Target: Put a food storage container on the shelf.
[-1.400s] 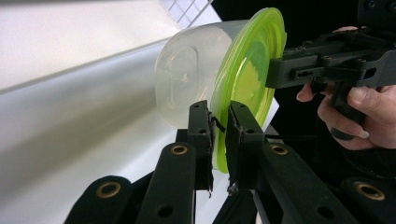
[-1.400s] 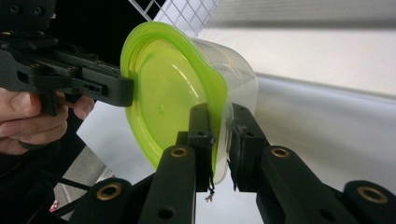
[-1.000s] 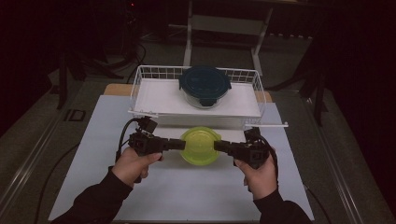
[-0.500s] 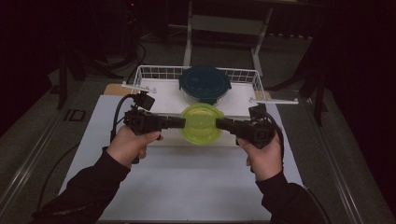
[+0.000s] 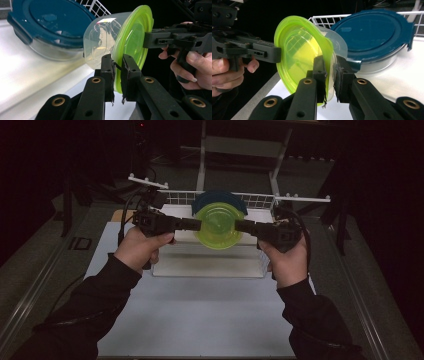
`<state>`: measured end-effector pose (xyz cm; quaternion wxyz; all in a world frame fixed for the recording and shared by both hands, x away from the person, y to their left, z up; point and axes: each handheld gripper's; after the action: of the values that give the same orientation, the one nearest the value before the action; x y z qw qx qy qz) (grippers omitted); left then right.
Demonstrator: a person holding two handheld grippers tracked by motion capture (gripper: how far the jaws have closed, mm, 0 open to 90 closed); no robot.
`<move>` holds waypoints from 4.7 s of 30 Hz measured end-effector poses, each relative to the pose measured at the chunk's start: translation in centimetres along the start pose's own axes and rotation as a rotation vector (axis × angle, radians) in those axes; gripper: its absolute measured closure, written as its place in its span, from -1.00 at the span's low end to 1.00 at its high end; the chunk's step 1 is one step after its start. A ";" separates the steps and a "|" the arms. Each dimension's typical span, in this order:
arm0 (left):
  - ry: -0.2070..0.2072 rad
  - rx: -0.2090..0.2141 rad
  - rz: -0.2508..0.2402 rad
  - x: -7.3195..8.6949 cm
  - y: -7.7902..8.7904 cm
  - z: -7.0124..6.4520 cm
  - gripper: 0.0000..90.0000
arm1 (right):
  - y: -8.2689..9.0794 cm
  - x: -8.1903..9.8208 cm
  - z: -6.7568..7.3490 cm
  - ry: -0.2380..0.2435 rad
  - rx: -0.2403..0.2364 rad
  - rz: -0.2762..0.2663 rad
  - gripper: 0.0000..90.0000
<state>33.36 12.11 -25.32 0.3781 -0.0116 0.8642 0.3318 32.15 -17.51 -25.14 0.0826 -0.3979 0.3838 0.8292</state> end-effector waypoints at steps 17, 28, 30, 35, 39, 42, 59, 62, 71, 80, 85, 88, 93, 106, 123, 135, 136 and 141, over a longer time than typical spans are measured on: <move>0.061 0.020 0.013 -4.2 -1.8 2.1 0.79 | -0.4 -3.7 -2.5 -0.025 0.038 -0.010 0.79; 0.122 0.032 0.001 -4.9 -2.5 3.5 0.78 | -1.7 -4.8 -3.8 -0.073 0.034 0.010 0.78; 0.119 0.026 0.001 -5.1 -2.5 3.7 0.77 | -1.8 -5.0 -3.9 -0.082 0.030 0.015 0.78; 0.127 0.003 -0.015 -5.4 -2.8 3.9 0.75 | -2.2 -5.7 -4.1 -0.095 0.038 0.019 0.76; 0.122 -0.005 -0.023 -5.7 -2.9 4.0 0.71 | -2.4 -6.2 -4.5 -0.121 0.044 0.023 0.69; 0.132 -0.013 -0.033 -6.0 -3.1 4.0 0.68 | -2.7 -6.4 -4.8 -0.126 0.061 0.027 0.64; 0.107 -0.076 -0.097 -7.2 -4.4 5.7 0.39 | -4.2 -7.6 -6.1 -0.190 0.093 0.003 0.57; 0.088 -0.103 -0.108 -7.3 -4.5 5.7 0.31 | -4.5 -7.8 -6.4 -0.202 0.091 0.001 0.56; 0.080 -0.109 -0.139 -7.4 -4.3 6.0 0.07 | -4.7 -7.9 -6.6 -0.190 0.089 -0.010 0.27; -0.011 -0.040 -0.192 -6.8 -2.5 4.0 -0.31 | -3.3 -7.8 -5.6 -0.112 0.072 -0.046 -0.19; -0.056 -0.031 -0.238 -5.6 -1.8 3.0 -0.62 | -2.5 -7.1 -5.1 -0.057 0.039 -0.050 -0.45; -0.079 -0.034 -0.237 -5.0 -1.7 2.7 -0.83 | -2.2 -6.7 -5.0 -0.039 0.019 -0.055 -0.53; -0.128 -0.024 -0.247 -3.1 -1.9 2.3 -0.99 | -1.9 -5.5 -4.4 -0.001 -0.014 -0.062 -0.58; -0.278 -0.050 -0.262 2.2 -2.8 1.1 -0.99 | -1.8 -0.8 -2.9 0.117 -0.026 -0.056 -0.59; -0.381 -0.003 -0.184 10.3 -5.0 0.0 -0.99 | -3.7 8.8 -4.7 0.158 -0.039 -0.026 -0.59; -0.405 0.005 -0.119 15.1 -7.2 1.1 -0.99 | -4.7 14.0 -6.7 0.113 -0.036 0.002 -0.59; -0.404 0.006 -0.117 15.3 -7.3 1.2 -0.99 | -4.7 14.3 -6.8 0.112 -0.036 0.005 -0.59; -0.380 0.012 -0.072 17.1 -8.3 2.0 -0.99 | -4.9 16.0 -7.4 0.104 -0.035 0.019 -0.60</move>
<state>24.66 10.73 -42.34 0.5462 0.0226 0.7783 0.3090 28.00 -21.99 -42.33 0.0479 -0.4381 0.3766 0.8148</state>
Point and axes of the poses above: each handheld gripper's, and its own axes: y roughly backward along the jaws, x roughly out of its underside, z roughly to its left, and after that the axes turned 9 degrees about z, right-handed
